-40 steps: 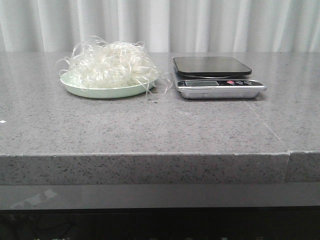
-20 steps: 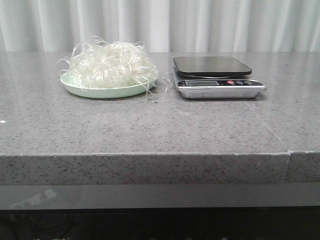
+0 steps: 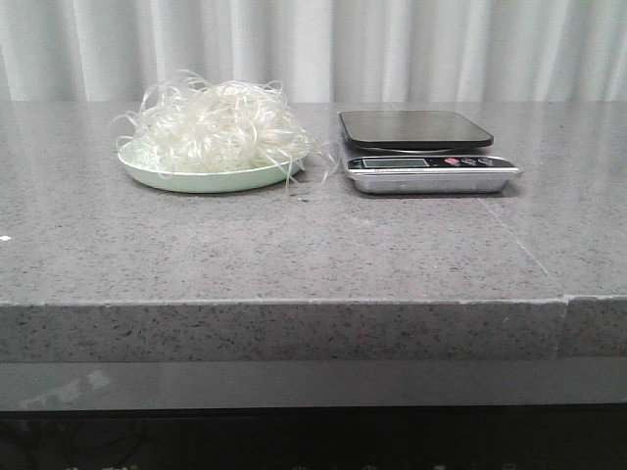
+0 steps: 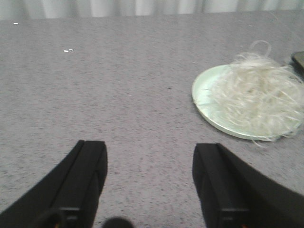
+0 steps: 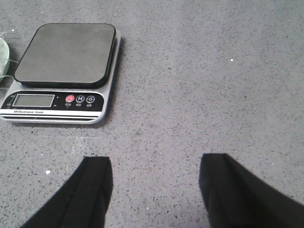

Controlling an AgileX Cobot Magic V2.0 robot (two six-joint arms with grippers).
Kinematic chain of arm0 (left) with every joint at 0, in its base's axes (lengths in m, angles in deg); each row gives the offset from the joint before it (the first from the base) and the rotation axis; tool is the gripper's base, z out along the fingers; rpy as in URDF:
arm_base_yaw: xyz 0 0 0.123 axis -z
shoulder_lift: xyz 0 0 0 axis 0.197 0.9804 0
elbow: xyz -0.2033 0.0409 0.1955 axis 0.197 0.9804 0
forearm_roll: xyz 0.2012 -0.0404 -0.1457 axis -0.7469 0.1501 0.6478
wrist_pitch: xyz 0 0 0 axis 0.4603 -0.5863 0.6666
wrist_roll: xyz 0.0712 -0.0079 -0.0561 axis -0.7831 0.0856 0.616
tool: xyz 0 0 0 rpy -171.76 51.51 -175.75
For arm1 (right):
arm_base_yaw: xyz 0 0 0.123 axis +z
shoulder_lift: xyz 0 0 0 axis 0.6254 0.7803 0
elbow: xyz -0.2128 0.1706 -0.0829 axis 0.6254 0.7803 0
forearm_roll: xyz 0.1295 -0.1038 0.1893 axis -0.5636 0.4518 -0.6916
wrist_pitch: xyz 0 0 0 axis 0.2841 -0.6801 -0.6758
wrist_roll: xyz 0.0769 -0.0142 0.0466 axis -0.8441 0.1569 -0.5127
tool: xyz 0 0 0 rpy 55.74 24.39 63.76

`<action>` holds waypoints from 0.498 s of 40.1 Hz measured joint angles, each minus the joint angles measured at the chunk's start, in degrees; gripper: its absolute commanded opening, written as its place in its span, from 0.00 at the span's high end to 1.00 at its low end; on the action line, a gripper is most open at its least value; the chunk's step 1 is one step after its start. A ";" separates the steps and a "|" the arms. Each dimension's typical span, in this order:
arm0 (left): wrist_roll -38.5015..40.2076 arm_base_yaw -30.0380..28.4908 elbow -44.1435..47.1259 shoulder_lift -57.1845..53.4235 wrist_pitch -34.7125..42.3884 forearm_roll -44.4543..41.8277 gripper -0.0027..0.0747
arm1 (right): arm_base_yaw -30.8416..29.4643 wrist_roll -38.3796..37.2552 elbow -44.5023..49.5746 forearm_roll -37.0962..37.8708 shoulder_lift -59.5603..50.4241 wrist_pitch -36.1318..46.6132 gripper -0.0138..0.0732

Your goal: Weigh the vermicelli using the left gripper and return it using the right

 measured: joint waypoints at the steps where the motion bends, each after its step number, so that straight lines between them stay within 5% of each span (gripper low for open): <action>1: 0.00 0.68 -0.11 0.63 0.00 0.11 0.33 | 0.00 0.00 0.00 0.00 0.00 0.00 0.24; 20: 0.00 15.88 -11.66 23.11 1.35 0.11 0.33 | 0.00 0.00 0.00 0.00 0.00 -0.08 0.24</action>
